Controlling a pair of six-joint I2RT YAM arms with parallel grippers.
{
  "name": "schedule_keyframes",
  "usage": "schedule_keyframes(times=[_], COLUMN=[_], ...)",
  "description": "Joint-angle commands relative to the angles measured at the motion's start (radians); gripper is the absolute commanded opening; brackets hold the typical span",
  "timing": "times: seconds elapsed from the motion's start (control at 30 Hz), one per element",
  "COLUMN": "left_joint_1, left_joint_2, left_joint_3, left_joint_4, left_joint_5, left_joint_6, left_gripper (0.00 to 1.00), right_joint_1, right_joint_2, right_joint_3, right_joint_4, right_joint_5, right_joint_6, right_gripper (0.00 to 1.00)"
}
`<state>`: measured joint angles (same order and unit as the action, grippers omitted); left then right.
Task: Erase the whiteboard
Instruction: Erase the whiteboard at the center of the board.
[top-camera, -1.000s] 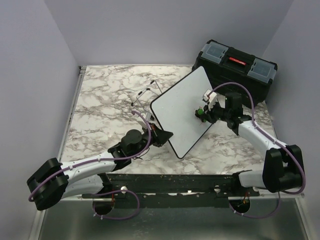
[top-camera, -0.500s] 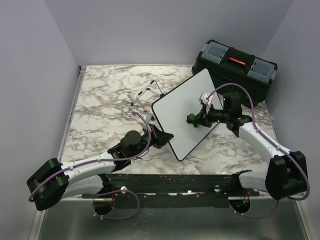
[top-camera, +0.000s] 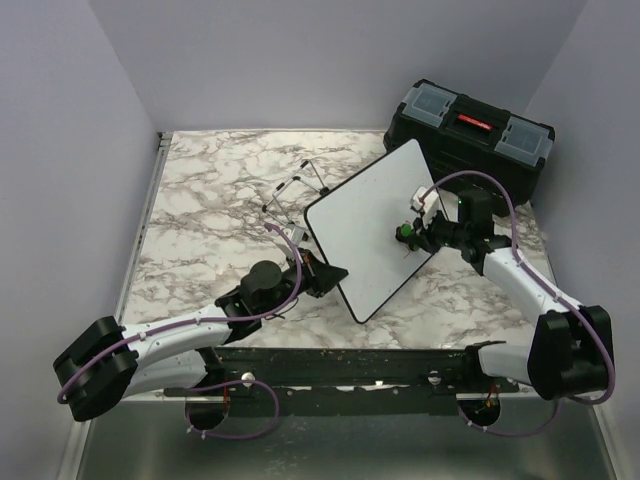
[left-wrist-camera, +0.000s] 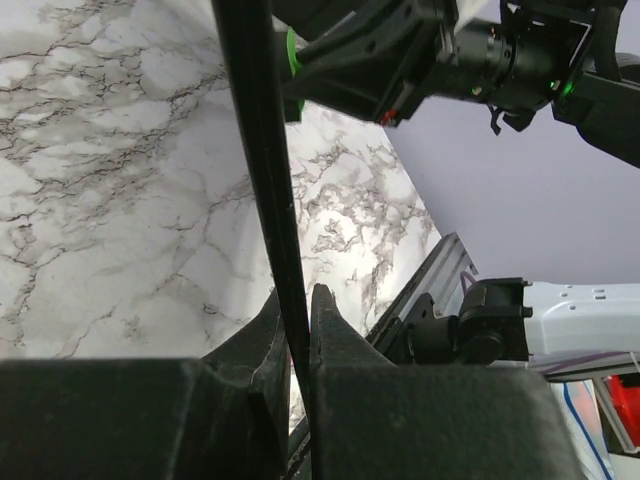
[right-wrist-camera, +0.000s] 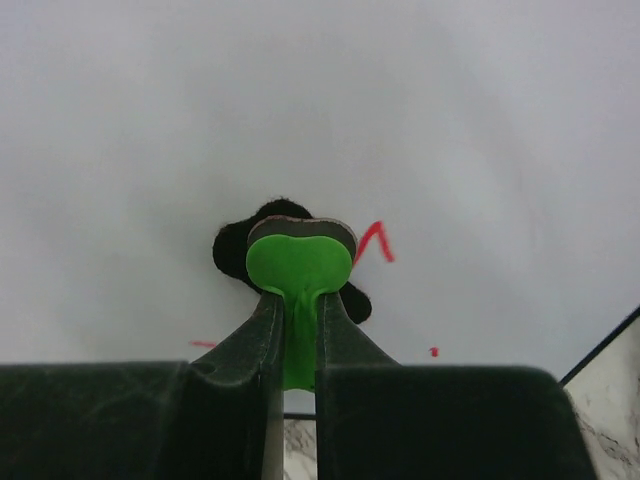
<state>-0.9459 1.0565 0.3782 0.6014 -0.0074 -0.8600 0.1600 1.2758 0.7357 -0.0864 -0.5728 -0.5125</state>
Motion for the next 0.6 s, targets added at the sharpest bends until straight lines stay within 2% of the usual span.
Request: schedule_keyframes(times=[0.0, 0.07, 0.13, 0.2, 0.27, 0.4, 0.57], left_joint_1=[-0.018, -0.017, -0.017, -0.017, -0.017, -0.017, -0.017], left_joint_2=[-0.028, -0.021, -0.012, -0.005, -0.001, -0.001, -0.004], left_joint_3=[0.036, 0.042, 0.043, 0.043, 0.043, 0.041, 0.031], left_joint_4=[0.225, 0.231, 0.240, 0.246, 0.251, 0.251, 0.257], left_joint_5=[0.127, 0.131, 0.138, 0.141, 0.142, 0.146, 0.150], left_joint_6=[0.027, 0.025, 0.020, 0.015, 0.013, 0.011, 0.009], left_gripper=[0.00, 0.00, 0.00, 0.00, 0.00, 0.00, 0.00], right_joint_1=[0.007, 0.011, 0.031, 0.048, 0.051, 0.050, 0.049], right_joint_2=[-0.046, -0.050, -0.044, -0.033, -0.019, 0.038, 0.073], right_joint_3=[-0.043, -0.043, -0.033, -0.010, 0.014, 0.077, 0.094], right_joint_4=[-0.378, -0.464, -0.461, -0.397, -0.266, -0.058, 0.056], right_joint_5=[-0.224, -0.317, -0.351, -0.356, -0.344, -0.241, 0.010], right_joint_6=[-0.334, -0.426, -0.415, -0.333, -0.166, 0.079, 0.184], right_gripper=[0.01, 0.01, 0.01, 0.01, 0.00, 0.01, 0.01])
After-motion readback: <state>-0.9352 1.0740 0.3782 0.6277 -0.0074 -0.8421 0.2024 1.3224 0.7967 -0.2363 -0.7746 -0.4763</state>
